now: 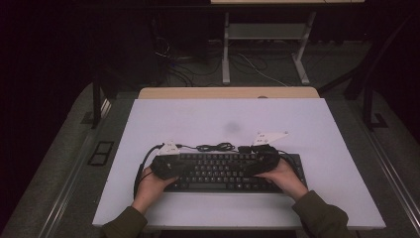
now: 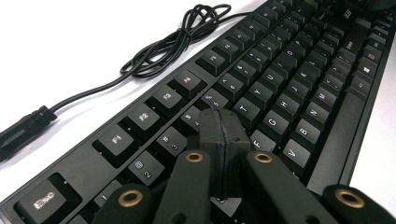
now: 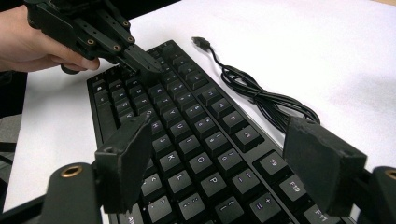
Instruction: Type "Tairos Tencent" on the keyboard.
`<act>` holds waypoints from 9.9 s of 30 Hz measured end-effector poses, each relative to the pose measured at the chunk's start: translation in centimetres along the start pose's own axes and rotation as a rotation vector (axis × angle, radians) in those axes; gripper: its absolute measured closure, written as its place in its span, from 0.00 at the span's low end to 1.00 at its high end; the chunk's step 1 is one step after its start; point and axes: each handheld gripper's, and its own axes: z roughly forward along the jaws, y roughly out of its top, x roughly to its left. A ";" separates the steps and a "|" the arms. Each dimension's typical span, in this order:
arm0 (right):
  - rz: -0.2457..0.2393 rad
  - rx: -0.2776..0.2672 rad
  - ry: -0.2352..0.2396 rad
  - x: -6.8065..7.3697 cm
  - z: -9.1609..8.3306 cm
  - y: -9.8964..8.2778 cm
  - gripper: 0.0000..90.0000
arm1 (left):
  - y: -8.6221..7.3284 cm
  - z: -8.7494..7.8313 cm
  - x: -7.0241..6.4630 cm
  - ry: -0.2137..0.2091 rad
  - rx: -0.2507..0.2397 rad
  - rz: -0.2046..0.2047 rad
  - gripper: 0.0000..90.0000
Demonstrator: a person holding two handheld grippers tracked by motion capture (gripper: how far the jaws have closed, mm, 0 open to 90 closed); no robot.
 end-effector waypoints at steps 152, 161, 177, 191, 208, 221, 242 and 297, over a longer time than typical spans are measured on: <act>-0.054 0.107 0.090 3.5 4.4 0.5 0.68 | 0.0 -1.5 -0.5 -0.052 -0.074 0.004 0.32; -0.034 0.081 0.058 2.6 3.7 0.4 0.51 | -0.1 -1.7 -0.7 -0.073 -0.070 0.011 0.47; -0.015 0.067 0.032 2.0 3.5 0.3 0.40 | -0.1 -1.8 -1.2 -0.140 -0.020 0.050 0.93; -0.012 0.060 0.025 1.9 3.3 0.3 0.38 | -0.4 -1.0 -1.4 -0.161 0.044 0.072 0.99; -0.012 0.059 0.024 1.9 3.3 0.3 0.38 | -0.5 -0.6 -1.4 -0.161 0.064 0.075 0.99; -0.012 0.059 0.022 1.9 3.3 0.4 0.38 | -0.3 -0.6 -1.6 -0.143 0.060 0.089 0.99; -0.011 0.056 0.022 1.8 3.2 0.4 0.38 | 0.2 -1.7 -1.1 -0.117 0.008 0.070 0.99; -0.004 0.051 0.019 1.7 3.2 0.4 0.38 | 0.2 -0.3 1.0 -0.065 0.006 0.023 0.99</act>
